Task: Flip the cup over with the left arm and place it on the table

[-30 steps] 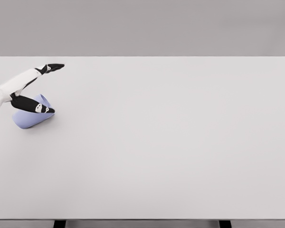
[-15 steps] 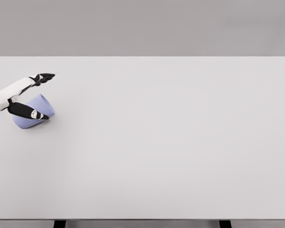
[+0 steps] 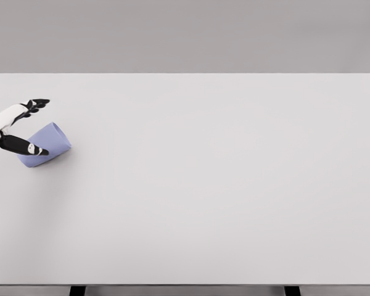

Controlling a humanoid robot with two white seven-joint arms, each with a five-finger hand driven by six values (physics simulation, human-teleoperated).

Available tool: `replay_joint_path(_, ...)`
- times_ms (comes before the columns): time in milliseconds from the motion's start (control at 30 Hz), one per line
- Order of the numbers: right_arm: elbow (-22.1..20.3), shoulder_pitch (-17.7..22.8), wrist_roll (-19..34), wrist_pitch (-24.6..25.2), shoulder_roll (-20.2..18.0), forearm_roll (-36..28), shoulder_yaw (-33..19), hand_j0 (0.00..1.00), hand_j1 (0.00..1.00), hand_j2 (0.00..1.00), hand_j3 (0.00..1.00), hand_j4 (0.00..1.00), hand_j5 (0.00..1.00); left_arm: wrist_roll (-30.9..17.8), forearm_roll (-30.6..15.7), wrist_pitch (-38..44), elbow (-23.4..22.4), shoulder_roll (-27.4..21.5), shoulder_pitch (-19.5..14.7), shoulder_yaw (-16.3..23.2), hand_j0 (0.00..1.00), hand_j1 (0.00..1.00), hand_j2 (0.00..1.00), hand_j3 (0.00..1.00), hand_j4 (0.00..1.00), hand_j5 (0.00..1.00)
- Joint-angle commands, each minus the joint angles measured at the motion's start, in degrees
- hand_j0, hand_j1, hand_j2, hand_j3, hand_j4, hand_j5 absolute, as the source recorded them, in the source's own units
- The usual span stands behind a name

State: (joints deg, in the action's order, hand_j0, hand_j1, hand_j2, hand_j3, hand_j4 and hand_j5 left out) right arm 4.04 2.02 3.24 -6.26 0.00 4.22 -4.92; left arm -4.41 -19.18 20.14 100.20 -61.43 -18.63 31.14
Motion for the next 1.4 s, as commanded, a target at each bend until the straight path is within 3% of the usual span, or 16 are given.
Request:
replay_joint_path(0, 0.01, 0.0, 0.01, 0.02, 0.0, 0.0, 0.0, 1.0, 1.0, 1.0, 1.0, 1.0, 1.0, 0.37, 0.1, 0.33, -0.09, 0.0, 0.0, -0.03, 1.0, 1.0, 1.0, 1.0, 1.0, 1.0)
replay_joint_path(400, 0.01, 0.0, 0.01, -0.07, 0.0, 0.0, 0.0, 1.0, 1.0, 1.0, 1.0, 1.0, 1.0, 0.37, 0.02, 0.33, -0.09, 1.67, 0.79, 0.67, 1.0, 1.0, 1.0, 1.0, 1.0, 1.0)
replay_joint_path(1367, 0.01, 0.0, 0.01, -0.07, 0.0, 0.0, 0.0, 1.0, 1.0, 1.0, 1.0, 1.0, 1.0, 0.28, 0.46, 0.33, -5.89, 5.18, -0.09, 1.38, 1.0, 1.0, 1.0, 1.0, 1.0, 1.0)
